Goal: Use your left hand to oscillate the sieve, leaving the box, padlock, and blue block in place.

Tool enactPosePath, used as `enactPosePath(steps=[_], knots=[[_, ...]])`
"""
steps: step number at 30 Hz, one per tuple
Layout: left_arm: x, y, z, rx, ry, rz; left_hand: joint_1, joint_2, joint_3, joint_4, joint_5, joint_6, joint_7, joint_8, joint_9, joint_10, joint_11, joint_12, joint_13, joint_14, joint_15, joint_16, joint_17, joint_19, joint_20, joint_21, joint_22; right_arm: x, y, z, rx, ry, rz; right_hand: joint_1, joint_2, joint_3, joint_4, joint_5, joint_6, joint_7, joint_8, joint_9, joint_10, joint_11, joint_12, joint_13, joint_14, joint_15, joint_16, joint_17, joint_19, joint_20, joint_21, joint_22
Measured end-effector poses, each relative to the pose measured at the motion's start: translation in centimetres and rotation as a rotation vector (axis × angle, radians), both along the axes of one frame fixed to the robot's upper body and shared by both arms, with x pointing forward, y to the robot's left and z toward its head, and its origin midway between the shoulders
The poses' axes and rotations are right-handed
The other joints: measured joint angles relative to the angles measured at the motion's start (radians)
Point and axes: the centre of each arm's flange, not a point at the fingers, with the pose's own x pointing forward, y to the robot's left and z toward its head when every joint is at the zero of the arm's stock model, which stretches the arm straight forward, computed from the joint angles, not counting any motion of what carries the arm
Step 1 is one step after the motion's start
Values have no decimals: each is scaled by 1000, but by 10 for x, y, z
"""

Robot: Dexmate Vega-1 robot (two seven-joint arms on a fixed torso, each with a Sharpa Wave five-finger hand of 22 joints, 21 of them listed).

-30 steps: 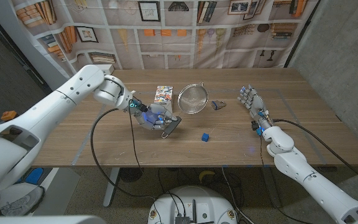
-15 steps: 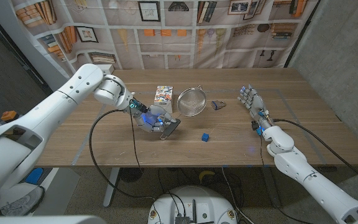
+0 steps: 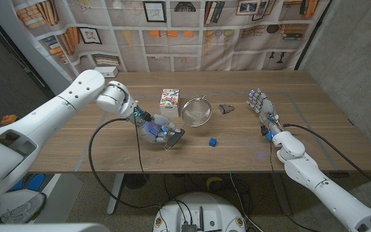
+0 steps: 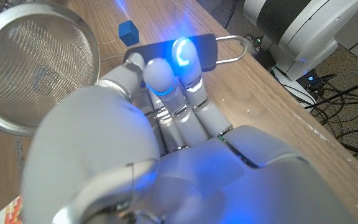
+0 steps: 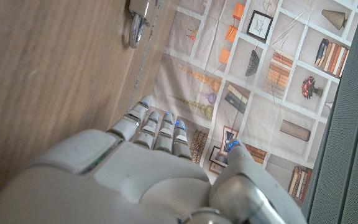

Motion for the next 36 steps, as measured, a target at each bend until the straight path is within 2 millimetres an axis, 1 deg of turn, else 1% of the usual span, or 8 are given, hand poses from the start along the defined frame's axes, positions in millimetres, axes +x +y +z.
enactPosePath(steps=[10, 11, 13, 26, 36], knots=[[-6, 5, -9, -5, 36, 41, 0, 0, 0, 0, 4, 0, 0, 0, 0, 2, 2, 0, 2, 0, 0, 2, 1, -6, 2, 0, 0, 0, -1, -1, 1, 0, 4, 0, 0, 0, 0, 0, 0, 0, 0, 0, 0, 0, 0, 0, 1, 2, 0, 0, 0, 0, 0, 0], [-7, 7, -12, 4, 41, 43, 0, 0, 0, 0, 4, 0, 0, 0, 2, 2, 2, 0, 2, 0, 0, 4, 4, -6, 2, 0, 0, 0, -1, -1, 1, 1, 4, -5, 5, 0, 0, 0, 0, 0, 0, 0, 0, 0, 0, 0, 4, 4, 0, 0, 0, 0, 0, 0], [-8, 6, -12, -22, 46, 56, 2, 2, 0, 0, 4, 0, 0, 0, 4, 5, 5, 0, 2, 0, 0, 4, 4, -5, 2, 0, 0, 1, -2, -1, 1, 0, 4, -5, 5, 4, -4, 0, 0, 0, 0, 0, 0, 0, 0, 0, 4, 4, 0, 0, 0, 0, 0, 0], [-11, 10, -25, -46, 86, 107, 6, 0, 3, -4, 4, 0, 0, -4, 4, 5, 5, -2, 2, 0, 0, 4, -1, -5, 2, 0, 0, 1, -4, 0, 5, -4, 4, -5, 5, 4, -4, 0, 0, 0, 0, 0, 0, 0, 0, 0, 4, 4, 0, 0, 0, 0, 0, 0], [-12, 6, -29, -64, 106, 122, 6, 0, 3, -4, 4, 0, 0, -8, 4, 5, 5, 3, 2, 0, 0, 5, -2, -5, 2, 0, 0, -1, -9, -4, 10, 0, 0, -5, 5, 4, -4, 0, 0, 0, 0, 0, 0, 0, 0, 0, 4, 4, 0, 0, 0, 0, 0, 0]])
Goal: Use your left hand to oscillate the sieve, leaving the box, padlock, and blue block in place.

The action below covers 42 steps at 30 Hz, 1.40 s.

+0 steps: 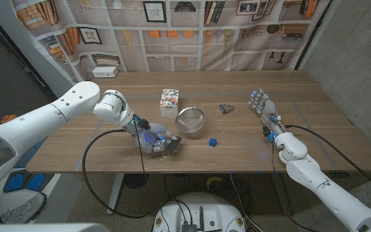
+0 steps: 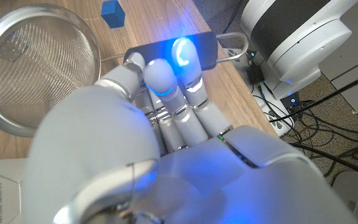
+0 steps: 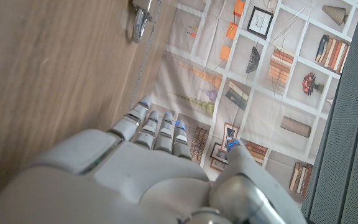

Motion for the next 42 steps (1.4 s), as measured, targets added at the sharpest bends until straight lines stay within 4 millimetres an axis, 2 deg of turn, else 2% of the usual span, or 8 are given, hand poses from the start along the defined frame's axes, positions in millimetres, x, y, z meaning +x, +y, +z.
enactPosePath(steps=[11, 22, 23, 42], knots=[[0, -4, 2, -2, -11, -1, 0, 0, 0, 0, -1, 0, 0, -4, -1, 0, 0, 0, 0, 0, 0, 0, -8, 0, 0, 0, 0, 0, -2, -1, -1, 2, 4, 0, 0, 4, -4, 0, 0, 0, 0, 0, 0, 0, 0, 0, 0, 0, 0, 0, 0, 0, 0, 0], [6, -9, 14, -2, -74, -14, 1, -1, 0, 0, -1, 0, 0, -4, -1, 0, 0, -1, 0, 0, 0, 0, -8, -4, 4, 0, 0, 2, -3, 0, -2, 1, 4, -1, -1, 4, -4, 0, 0, 0, 0, 0, 0, 0, 0, 0, 0, 0, 0, 0, 0, 0, 0, 0], [7, -10, 16, -1, -86, -17, 1, -1, 0, 0, -1, 0, 0, -4, -1, 0, 0, -1, 0, 0, 0, 0, -8, -4, 4, 0, 0, 2, -3, 0, -2, 1, 4, -12, -12, 4, -4, 0, 0, 0, 0, 0, 0, 0, 0, 0, 0, 0, 0, 0, 0, 0, 0, 0], [18, -18, 40, -4, -206, -57, 1, -2, 0, 0, -4, 3, 4, 0, 6, 0, 0, -8, 0, 0, 0, -2, -11, -5, 2, 0, 0, 4, -3, 1, -4, 4, 5, -12, -12, 8, -8, 0, 0, 0, 0, 0, 0, 0, 0, 0, 0, 0, 0, 0, 0, 0, 0, 0]])
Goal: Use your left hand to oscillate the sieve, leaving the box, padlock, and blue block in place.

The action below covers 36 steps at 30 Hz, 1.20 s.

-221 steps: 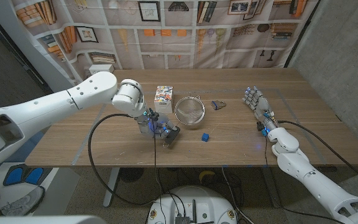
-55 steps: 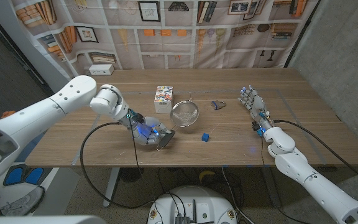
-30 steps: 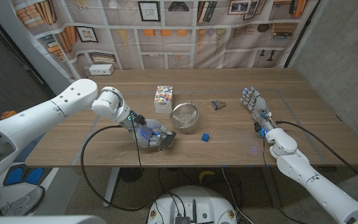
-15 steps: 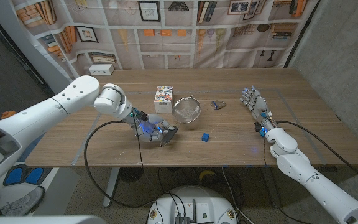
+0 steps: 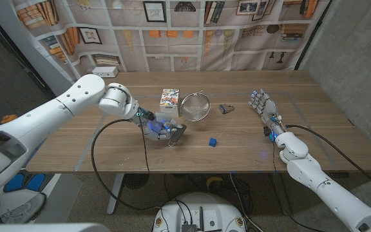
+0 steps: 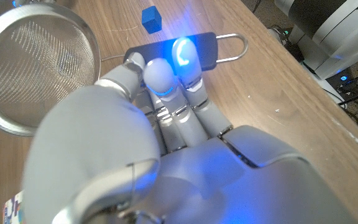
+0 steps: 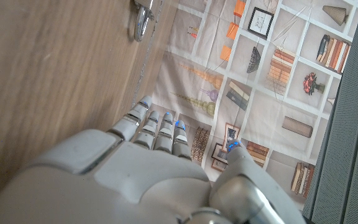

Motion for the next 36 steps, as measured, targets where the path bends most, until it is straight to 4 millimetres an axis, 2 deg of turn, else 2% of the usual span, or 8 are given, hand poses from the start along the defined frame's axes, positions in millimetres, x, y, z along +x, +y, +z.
enactPosePath(steps=[18, 36], knots=[[7, -5, 20, -14, -96, -34, 0, 0, 0, 0, -2, 0, 0, 4, -1, -4, -4, 4, 14, 0, 0, -6, -2, -5, 5, 0, 0, 4, 3, 4, -5, 2, 3, 0, 0, 0, 0, 0, 0, 0, 0, 0, 0, 0, 0, 0, 0, 0, 0, 2, 0, 0, 0, 0], [14, -9, 18, -74, -122, -62, 0, 0, 0, 0, -5, 3, -3, 4, -2, -7, -7, 4, 14, 0, 0, -7, -2, -9, 2, 8, 0, 7, 6, 6, -12, 8, 6, -9, 9, 4, -4, 0, 4, -4, 0, 0, 0, 0, 0, 0, 0, 0, 0, 2, 0, 0, 0, 0]])
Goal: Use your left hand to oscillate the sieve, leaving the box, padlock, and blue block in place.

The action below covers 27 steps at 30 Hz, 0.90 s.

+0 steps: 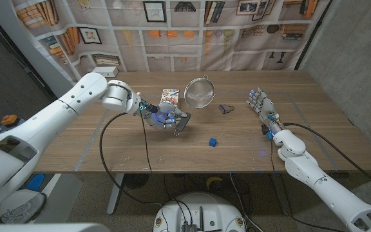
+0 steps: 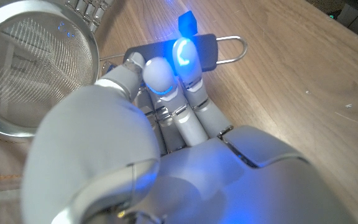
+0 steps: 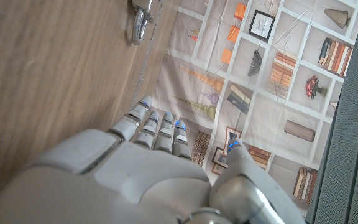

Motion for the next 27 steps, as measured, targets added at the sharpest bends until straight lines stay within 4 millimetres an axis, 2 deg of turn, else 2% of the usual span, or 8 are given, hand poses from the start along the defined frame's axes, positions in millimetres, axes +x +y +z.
enactPosePath(steps=[27], knots=[[-7, 5, -13, 106, 113, 61, -9, -9, 0, 0, 13, 5, 6, 0, 0, 15, 15, 12, 0, 0, 0, 0, -7, 0, 0, 0, 0, -4, -1, -5, 8, 7, -2, 0, 0, 4, -4, 0, 3, 4, 5, 0, 0, 0, 0, 0, 0, 0, 0, 0, 0, 0, 0, 0]])
